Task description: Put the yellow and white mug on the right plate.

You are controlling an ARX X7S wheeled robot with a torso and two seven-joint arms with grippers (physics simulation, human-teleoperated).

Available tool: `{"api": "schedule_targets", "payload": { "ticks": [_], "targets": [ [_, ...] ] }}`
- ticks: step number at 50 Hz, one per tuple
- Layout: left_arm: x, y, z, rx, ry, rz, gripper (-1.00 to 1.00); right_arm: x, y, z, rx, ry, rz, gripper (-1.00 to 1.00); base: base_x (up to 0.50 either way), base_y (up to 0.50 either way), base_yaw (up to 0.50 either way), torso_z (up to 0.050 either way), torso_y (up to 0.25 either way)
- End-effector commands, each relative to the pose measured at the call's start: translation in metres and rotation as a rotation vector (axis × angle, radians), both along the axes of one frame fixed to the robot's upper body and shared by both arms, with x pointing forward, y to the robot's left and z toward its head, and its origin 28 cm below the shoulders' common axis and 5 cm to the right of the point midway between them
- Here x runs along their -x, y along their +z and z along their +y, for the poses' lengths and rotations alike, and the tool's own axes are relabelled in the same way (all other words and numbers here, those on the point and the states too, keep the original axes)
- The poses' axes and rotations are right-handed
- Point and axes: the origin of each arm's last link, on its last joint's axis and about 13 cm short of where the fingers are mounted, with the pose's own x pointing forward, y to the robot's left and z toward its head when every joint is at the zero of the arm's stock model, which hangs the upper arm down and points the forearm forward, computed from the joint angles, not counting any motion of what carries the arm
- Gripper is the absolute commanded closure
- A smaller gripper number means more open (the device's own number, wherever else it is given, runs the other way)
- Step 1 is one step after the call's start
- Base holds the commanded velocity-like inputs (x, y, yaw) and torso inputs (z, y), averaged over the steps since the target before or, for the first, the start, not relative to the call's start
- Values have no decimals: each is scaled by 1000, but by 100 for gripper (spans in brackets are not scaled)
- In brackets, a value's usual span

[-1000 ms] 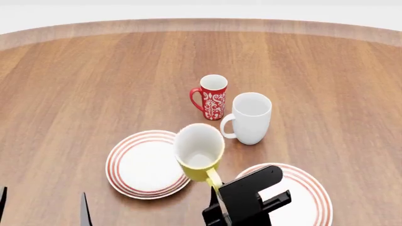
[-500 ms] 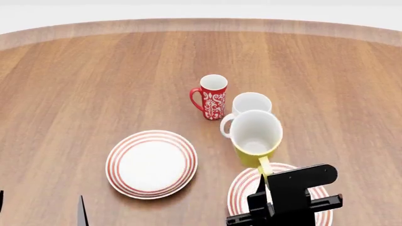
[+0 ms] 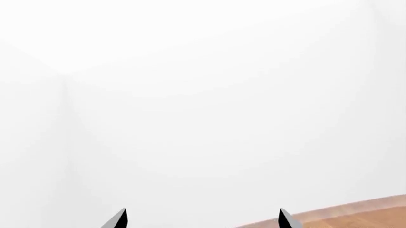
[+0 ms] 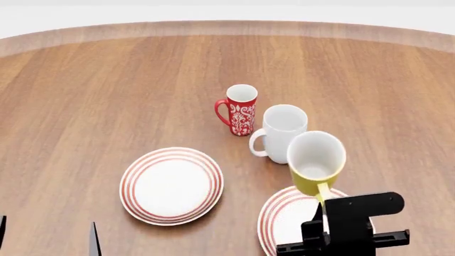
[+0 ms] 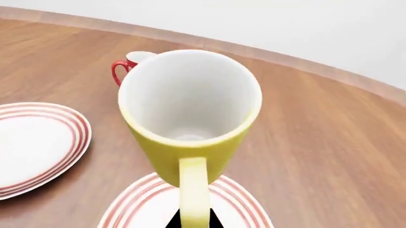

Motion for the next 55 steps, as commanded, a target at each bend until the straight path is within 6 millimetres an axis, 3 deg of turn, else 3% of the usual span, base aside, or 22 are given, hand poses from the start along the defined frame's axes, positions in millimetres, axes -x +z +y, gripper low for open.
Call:
{"api": "schedule_targets", "payload": {
  "ticks": [1, 22, 42, 43, 45, 46, 55],
  "targets": [
    [-2, 3, 0, -8, 10, -14, -100, -1, 6, 0, -64, 35, 53, 100, 0, 0, 0, 0, 0],
    [-2, 2, 1, -9, 9, -7, -100, -27, 15, -8, -46, 23, 98, 100, 0, 0, 0, 0, 1],
    [4, -1, 2, -7, 10, 2, -100, -9, -6, -6, -90, 21, 255, 100, 0, 0, 0, 0, 0],
    [5, 2, 2, -8, 12, -1, -100, -8, -6, -6, -92, 22, 260, 100, 0, 0, 0, 0, 0],
    [16, 30, 0, -13, 20, -11, -100, -10, -6, -6, -88, 27, 261, 100, 0, 0, 0, 0, 0],
    [17, 32, 0, -13, 20, -7, -100, -10, -6, -6, -91, 25, 264, 100, 0, 0, 0, 0, 0],
    [12, 19, -1, -11, 22, 9, -100, -12, -9, -9, -80, 4, 272, 100, 0, 0, 0, 0, 1]
  ]
}}
